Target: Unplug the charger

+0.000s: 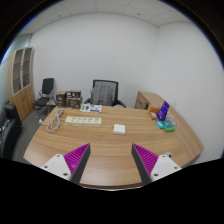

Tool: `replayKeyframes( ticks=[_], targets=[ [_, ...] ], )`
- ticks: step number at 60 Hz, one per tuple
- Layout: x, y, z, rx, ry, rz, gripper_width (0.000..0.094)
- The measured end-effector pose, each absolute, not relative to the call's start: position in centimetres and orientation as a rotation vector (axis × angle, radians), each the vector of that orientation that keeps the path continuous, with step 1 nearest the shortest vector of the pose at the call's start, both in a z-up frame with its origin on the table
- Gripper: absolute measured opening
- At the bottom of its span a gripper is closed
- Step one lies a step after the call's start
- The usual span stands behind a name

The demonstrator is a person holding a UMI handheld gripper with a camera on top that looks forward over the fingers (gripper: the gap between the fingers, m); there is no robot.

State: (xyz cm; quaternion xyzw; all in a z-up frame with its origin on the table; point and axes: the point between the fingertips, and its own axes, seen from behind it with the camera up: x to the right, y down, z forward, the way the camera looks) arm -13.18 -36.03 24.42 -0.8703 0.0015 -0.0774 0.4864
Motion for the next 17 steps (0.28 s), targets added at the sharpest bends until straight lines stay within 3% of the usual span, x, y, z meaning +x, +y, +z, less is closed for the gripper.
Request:
replayKeyframes(
  ticks=[17],
  targets=[
    [-14.4,-38.5,26.4,-2.093,0.009,-0.208,0.0857]
  ],
)
